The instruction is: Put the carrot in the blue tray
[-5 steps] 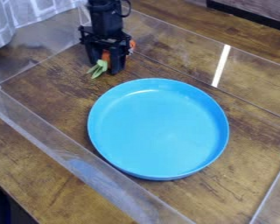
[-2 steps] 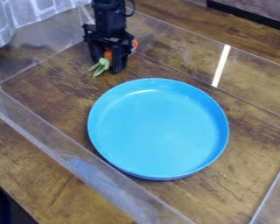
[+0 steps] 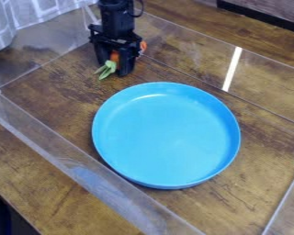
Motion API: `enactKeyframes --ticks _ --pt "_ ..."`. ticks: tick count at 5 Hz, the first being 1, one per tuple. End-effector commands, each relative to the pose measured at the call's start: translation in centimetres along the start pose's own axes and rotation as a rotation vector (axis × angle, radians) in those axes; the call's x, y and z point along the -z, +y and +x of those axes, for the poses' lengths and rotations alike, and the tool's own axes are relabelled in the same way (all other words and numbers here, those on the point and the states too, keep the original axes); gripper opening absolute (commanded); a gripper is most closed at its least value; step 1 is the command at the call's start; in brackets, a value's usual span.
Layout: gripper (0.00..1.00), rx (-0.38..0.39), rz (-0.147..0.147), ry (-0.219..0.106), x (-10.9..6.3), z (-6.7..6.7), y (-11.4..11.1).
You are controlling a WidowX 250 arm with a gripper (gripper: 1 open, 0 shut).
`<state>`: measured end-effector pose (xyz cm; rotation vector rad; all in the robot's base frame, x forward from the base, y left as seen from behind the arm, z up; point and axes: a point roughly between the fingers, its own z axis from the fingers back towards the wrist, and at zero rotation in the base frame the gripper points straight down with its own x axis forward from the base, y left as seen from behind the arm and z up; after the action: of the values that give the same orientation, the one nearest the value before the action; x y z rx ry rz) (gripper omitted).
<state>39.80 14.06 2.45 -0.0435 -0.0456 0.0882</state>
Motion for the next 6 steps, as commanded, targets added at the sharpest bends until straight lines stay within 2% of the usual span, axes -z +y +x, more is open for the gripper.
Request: enactKeyframes --ticks 1,3,6 --pt "0.00 0.042 -0.002 -0.021 -0.9 0.7 -1.5" --pt "0.00 0.059 -0.011 -0.026 -1.3 0.9 -1.9" --pt "0.00 0.059 -0.006 -0.047 -3.6 0.5 -1.9"
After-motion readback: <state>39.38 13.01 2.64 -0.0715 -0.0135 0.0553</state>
